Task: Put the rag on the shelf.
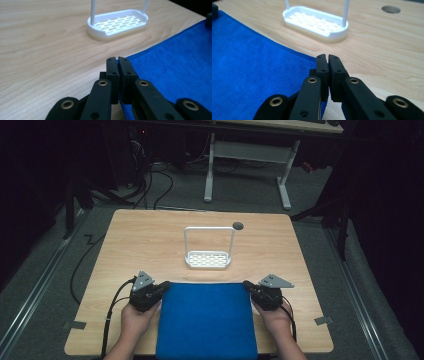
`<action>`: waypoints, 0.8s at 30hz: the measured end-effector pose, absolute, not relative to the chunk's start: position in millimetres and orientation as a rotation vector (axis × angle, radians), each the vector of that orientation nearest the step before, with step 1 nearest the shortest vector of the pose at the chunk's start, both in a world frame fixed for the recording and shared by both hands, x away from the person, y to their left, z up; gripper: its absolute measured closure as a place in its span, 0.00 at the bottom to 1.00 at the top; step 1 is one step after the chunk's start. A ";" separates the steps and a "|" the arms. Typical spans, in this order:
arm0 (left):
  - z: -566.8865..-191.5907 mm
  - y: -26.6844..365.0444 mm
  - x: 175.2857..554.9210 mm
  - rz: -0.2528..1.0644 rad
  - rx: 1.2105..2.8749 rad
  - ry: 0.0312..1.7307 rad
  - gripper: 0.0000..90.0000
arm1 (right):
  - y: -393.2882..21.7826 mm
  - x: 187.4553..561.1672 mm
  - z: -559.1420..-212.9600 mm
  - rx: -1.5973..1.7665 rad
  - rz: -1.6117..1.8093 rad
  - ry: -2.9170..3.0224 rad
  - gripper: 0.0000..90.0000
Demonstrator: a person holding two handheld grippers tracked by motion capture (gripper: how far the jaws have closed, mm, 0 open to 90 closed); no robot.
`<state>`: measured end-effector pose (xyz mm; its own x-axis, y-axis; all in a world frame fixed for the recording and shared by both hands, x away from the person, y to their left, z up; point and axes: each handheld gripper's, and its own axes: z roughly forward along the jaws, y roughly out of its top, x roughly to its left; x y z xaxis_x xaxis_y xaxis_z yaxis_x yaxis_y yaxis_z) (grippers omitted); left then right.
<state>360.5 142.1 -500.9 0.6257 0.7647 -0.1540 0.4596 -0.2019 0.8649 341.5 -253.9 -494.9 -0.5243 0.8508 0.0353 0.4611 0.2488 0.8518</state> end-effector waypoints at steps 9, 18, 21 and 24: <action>-481.2 143.6 348.5 0.431 1.761 0.930 0.98 | -255.4 329.4 -477.0 1.154 1.293 1.998 0.98; -463.1 143.9 346.2 0.447 1.705 0.899 0.98 | -255.9 326.0 -457.9 1.131 1.361 1.934 0.98; -454.3 147.6 348.7 0.465 1.683 0.898 0.98 | -256.9 326.1 -445.5 1.113 1.390 1.895 0.98; -444.8 151.1 350.3 0.481 1.654 0.891 0.98 | -257.6 326.3 -432.6 1.092 1.410 1.854 0.98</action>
